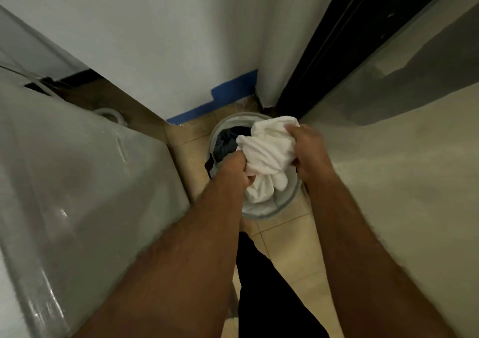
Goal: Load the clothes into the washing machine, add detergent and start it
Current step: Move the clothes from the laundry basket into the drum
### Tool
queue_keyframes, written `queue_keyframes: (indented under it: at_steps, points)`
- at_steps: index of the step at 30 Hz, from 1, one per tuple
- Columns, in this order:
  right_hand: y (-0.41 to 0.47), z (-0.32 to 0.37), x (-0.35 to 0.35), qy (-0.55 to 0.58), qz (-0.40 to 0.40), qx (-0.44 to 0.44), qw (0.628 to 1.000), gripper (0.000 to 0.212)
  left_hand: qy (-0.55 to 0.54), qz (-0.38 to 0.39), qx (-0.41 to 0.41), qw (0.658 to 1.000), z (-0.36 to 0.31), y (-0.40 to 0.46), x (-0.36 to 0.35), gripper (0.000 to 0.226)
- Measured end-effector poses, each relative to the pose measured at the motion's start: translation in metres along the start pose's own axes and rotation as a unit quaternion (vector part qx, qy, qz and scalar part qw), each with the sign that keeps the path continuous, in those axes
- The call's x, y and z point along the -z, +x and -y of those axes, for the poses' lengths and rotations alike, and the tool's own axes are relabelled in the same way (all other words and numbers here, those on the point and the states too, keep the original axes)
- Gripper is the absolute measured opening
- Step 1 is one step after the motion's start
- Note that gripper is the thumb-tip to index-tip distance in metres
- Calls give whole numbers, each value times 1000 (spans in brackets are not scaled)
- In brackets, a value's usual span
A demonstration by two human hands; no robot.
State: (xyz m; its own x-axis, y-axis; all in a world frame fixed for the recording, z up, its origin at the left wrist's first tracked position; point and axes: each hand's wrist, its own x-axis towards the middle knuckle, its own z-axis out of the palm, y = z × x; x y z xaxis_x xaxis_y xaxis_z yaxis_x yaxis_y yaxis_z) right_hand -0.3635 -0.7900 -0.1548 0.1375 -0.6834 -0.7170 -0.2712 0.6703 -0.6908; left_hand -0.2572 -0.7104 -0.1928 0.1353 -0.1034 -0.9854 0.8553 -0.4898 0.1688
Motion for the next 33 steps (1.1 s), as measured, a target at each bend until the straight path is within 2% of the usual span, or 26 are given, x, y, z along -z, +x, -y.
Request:
queue_keyframes:
  at_steps: [2,3,5,8,10,11,15,18,21,24,27,28,30,33]
  points:
    - [3,-7,8,-51,-94,75,991,20,-5,-3,1,1000,0,-13,3,34]
    - [3,-11,10,-68,-106,84,989,28,-3,-15,-6,1000,1,-17,6,32]
    - [-1,-20,10,-106,-41,52,992,40,25,-21,-14,999,6,-27,7,32]
    - [-21,-27,8,-88,137,-37,986,57,60,4,-33,998,14,-46,8,34]
    - [-32,-29,8,-77,190,-34,978,66,74,19,-40,996,14,-63,6,29]
    - [-34,-31,7,-62,188,-27,980,68,84,30,-49,995,13,-73,8,29]
    - [-53,-10,1,-19,95,14,995,61,137,61,-98,984,-1,-102,28,39]
    - [-85,21,-4,20,63,26,997,61,140,50,-129,980,-17,-123,52,43]
    - [-117,54,-15,52,80,28,995,56,133,74,-115,982,-34,-144,73,65]
    - [-153,87,-28,118,110,25,987,30,85,146,-81,982,-46,-177,80,87]
    - [-182,111,-39,173,134,7,976,24,-10,233,-60,971,-52,-198,78,102]
    - [-192,118,-42,175,137,6,975,24,-48,257,-59,963,-54,-206,79,99]
    - [-207,126,-50,130,126,26,983,19,-104,282,-74,951,-60,-215,79,75]
    - [-228,132,-60,-9,52,125,991,19,-68,283,-159,943,-71,-245,90,31]
